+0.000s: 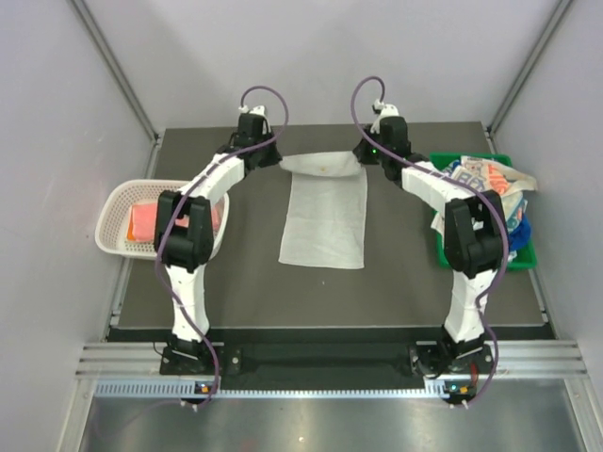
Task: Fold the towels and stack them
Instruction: Fold the towel
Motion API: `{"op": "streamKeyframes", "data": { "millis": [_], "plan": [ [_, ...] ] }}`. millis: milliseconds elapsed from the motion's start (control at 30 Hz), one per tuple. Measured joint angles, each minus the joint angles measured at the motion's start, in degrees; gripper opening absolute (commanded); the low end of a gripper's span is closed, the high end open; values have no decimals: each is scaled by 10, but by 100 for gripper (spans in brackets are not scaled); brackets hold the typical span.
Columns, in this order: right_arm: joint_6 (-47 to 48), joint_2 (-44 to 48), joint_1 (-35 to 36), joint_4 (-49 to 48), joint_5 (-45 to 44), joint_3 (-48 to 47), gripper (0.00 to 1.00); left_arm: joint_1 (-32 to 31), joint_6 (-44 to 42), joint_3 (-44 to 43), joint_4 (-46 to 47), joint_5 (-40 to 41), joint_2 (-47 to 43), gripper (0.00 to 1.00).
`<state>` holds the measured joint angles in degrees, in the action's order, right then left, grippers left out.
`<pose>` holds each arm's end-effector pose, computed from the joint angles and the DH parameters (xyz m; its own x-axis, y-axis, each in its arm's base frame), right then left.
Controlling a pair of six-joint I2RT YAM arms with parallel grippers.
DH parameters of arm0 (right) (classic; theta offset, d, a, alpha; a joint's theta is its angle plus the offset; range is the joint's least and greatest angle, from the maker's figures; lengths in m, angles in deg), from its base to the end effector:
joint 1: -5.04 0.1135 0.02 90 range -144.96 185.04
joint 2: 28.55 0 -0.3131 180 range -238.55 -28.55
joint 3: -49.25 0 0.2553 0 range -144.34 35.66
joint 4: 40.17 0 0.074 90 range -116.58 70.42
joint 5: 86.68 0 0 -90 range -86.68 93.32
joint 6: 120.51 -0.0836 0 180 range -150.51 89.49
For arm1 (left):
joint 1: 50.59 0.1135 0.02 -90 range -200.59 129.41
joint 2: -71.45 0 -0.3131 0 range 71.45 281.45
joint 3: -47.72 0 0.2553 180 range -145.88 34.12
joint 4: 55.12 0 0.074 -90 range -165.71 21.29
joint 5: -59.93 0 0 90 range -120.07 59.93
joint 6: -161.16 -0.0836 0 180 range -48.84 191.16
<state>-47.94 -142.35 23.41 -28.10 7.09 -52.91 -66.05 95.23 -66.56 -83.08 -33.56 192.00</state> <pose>0.5113 0.1756 0.2852 -0.4754 0.1571 -0.8656 -0.2402 0.9234 0.2995 0.5414 -0.1550 0.2667 -0.6233 -0.2500 -0.7409 0.0661 0.9273 -0.3685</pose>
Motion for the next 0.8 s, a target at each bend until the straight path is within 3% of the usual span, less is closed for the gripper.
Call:
{"op": "streamKeyframes", "data": {
  "millis": [333, 800],
  "plan": [
    [-54, 123, 14, -34, 14, 215, 0, -15, 25, 200, 45, -36, -79, 0],
    [-78, 201, 34, -65, 8, 372, 0, -32, 31, 301, 69, -51, -148, 0]
  ]
}}
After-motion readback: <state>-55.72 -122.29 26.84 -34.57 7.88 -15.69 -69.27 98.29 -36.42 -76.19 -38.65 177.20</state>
